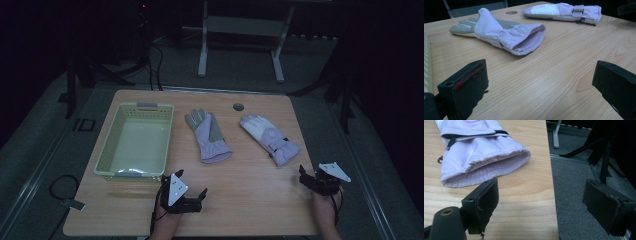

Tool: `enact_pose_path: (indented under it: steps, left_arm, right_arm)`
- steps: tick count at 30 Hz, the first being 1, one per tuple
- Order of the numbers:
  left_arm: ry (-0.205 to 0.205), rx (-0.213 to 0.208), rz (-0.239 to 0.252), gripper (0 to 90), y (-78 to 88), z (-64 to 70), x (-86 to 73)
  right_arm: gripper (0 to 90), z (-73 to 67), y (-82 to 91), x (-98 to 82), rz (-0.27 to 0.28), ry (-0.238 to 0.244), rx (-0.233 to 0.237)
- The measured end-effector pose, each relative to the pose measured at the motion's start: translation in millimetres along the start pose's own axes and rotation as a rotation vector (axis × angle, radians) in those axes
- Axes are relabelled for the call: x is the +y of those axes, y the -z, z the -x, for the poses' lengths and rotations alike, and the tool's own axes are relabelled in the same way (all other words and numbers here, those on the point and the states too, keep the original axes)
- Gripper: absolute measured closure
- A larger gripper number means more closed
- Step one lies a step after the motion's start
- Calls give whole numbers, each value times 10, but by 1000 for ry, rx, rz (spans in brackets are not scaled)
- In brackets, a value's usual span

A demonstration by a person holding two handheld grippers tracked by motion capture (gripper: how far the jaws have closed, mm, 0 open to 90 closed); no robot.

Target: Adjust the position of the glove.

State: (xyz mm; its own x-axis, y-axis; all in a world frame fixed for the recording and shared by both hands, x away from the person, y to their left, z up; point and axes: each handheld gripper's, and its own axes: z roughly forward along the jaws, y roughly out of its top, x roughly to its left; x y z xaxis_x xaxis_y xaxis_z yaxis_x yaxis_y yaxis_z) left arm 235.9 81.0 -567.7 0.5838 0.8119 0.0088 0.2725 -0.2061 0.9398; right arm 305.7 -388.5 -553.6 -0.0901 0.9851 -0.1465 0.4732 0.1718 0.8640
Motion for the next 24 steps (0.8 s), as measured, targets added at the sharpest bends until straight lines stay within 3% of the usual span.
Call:
enact_pose_path:
  steps: [12,15,17,20,24]
  left_arm:
    - [-18,-6,-9,3,-9,15,5]
    - [-18,-8,-11,3,-9,12,6]
    - [-18,-8,-11,3,-10,12,6]
    - [-18,-10,-12,3,-12,14,6]
    - [-20,-11,-11,3,-13,16,6]
  right_arm:
    - [137,2,-27,13,-34,-7,13]
    - [140,52,-61,23,-98,-47,96]
    - [141,73,-66,35,-118,-69,107]
    - [134,86,-31,173,-98,-69,106]
    - [113,62,-47,330,-102,-104,130]
